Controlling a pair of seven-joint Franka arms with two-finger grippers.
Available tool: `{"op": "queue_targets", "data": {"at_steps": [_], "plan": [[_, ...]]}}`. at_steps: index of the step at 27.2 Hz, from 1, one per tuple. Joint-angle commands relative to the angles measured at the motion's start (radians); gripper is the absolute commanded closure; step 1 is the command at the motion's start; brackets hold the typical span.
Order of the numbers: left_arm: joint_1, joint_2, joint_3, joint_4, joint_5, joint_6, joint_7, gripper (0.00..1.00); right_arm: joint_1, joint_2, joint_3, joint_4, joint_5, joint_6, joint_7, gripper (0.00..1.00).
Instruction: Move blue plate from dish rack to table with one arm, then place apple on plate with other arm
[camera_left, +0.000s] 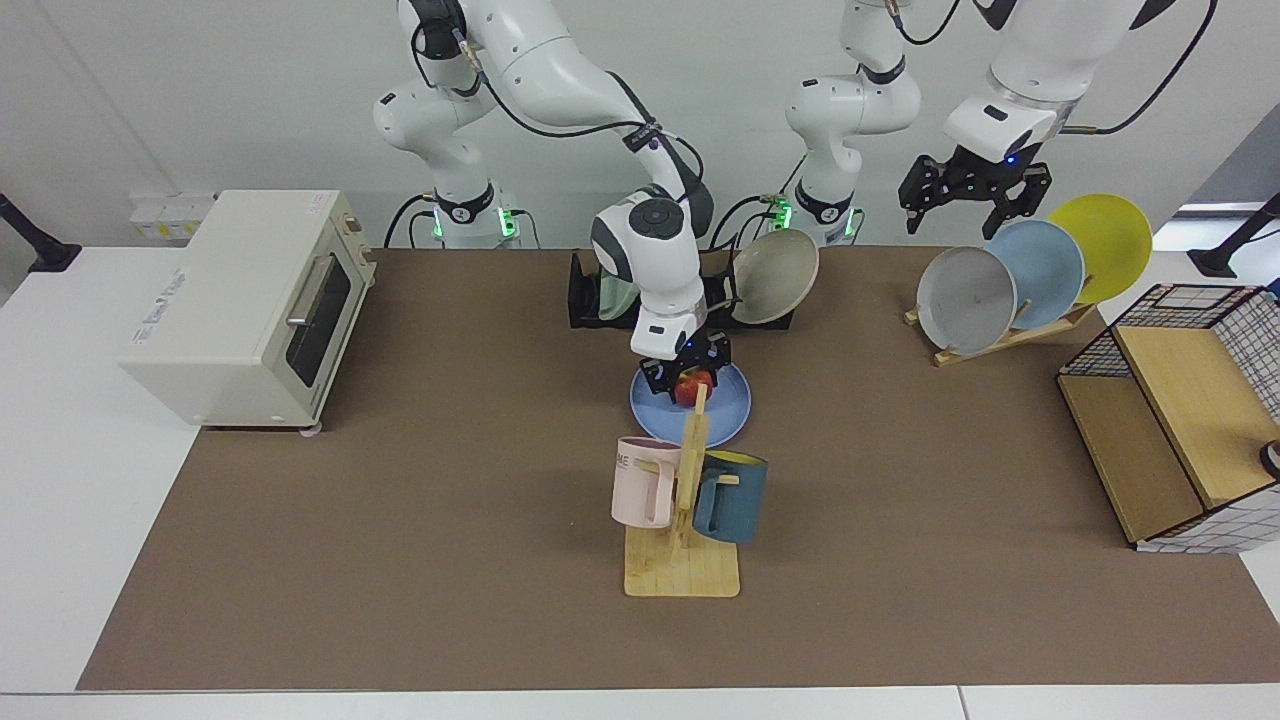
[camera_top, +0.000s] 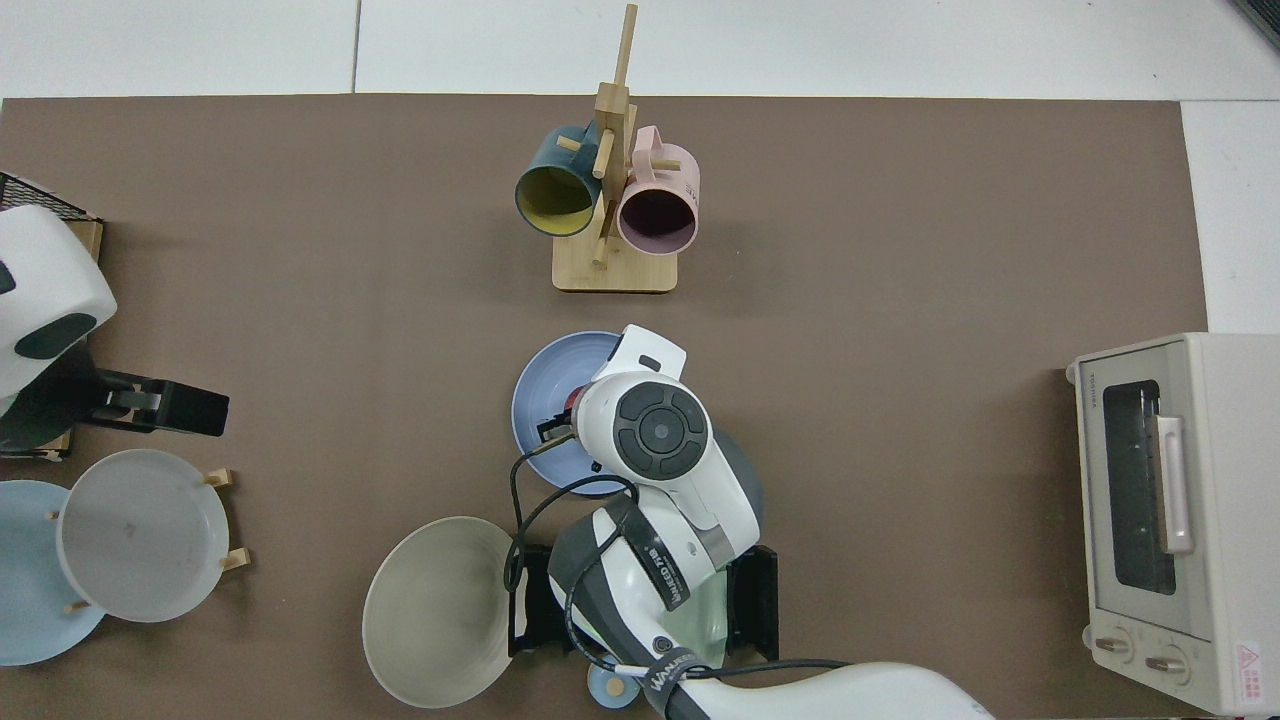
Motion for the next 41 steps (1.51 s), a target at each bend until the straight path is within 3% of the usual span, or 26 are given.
{"op": "queue_targets", "data": {"at_steps": [1, 3, 4, 11, 16, 29, 41], "plan": [[0.014, -0.01, 0.0, 0.005, -0.02, -0.025, -0.013, 0.0, 0.001, 0.0, 0.001, -0.01, 0.027, 0.016, -0.038, 0.34], [0.013, -0.011, -0.006, 0.005, -0.009, -0.022, -0.01, 0.0, -0.001, 0.001, 0.001, -0.009, 0.027, 0.015, -0.035, 0.08], [0.013, -0.013, -0.006, 0.005, -0.009, -0.022, -0.01, 0.0, 0.001, 0.001, 0.001, -0.007, 0.025, 0.016, -0.036, 0.0], [0.013, -0.014, -0.007, 0.005, -0.009, -0.025, -0.013, 0.0, -0.007, -0.022, -0.001, -0.001, 0.021, 0.005, -0.036, 0.0], [0.014, -0.014, -0.004, 0.005, -0.009, -0.022, -0.012, 0.0, -0.019, -0.088, -0.014, -0.002, 0.024, -0.022, -0.027, 0.0], [0.014, -0.014, -0.006, 0.005, -0.009, -0.022, -0.012, 0.0, -0.231, -0.329, -0.019, -0.001, 0.001, -0.428, -0.062, 0.0], [0.014, -0.014, -0.006, 0.005, -0.009, -0.022, -0.012, 0.0, -0.386, -0.485, -0.016, -0.009, -0.114, -0.774, -0.191, 0.0]]}}
